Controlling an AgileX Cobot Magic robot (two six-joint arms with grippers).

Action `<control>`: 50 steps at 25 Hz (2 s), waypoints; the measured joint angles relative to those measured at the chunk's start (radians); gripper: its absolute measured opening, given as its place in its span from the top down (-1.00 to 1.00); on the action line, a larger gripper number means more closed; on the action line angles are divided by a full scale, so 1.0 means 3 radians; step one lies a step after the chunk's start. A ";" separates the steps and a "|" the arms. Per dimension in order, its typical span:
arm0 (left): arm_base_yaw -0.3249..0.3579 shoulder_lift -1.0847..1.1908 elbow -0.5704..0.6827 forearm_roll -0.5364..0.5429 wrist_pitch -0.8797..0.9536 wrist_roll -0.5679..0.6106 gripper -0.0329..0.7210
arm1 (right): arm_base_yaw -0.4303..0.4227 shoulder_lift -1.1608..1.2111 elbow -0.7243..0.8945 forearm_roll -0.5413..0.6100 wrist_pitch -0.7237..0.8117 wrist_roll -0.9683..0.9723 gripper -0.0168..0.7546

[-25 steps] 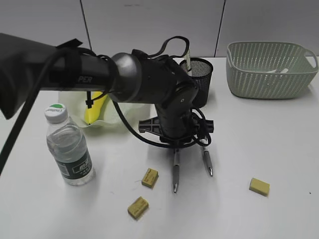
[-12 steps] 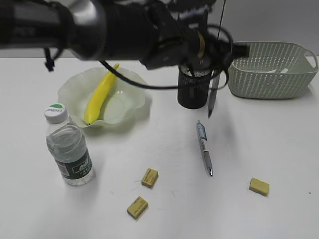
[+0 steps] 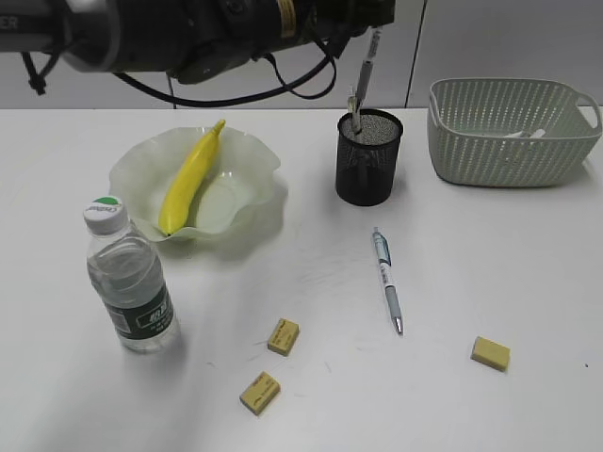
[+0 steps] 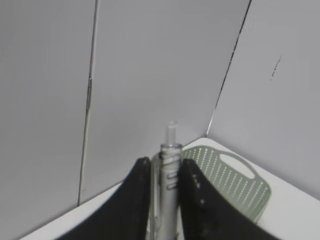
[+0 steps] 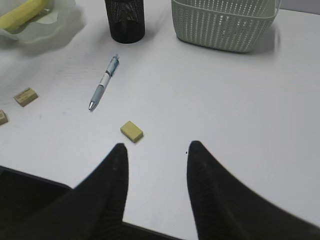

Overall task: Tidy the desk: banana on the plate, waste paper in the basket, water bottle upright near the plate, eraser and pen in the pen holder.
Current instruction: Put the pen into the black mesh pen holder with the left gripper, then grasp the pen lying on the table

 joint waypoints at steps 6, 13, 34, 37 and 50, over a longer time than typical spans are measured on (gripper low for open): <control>-0.0003 0.0333 -0.0339 0.0022 -0.0092 0.0140 0.57 | 0.0000 0.0000 0.0000 0.0000 0.0000 0.0000 0.13; -0.0003 0.0592 -0.0416 0.0033 -0.0072 0.0192 0.52 | 0.0000 0.0000 0.0000 0.0000 0.0000 0.0000 0.13; -0.0404 -0.0804 0.0042 -0.0492 0.3092 0.1387 0.18 | 0.0000 0.0000 0.0000 -0.0006 -0.0003 0.0000 0.35; -0.0412 -0.1369 0.0756 -0.0847 0.3120 0.1610 0.26 | 0.0000 0.0000 0.0000 -0.0009 -0.0003 0.0000 0.35; -0.0412 -0.5266 0.3306 -0.1750 0.4407 0.1818 -0.52 | 0.0000 0.0000 0.0000 -0.0013 -0.0003 0.0000 0.35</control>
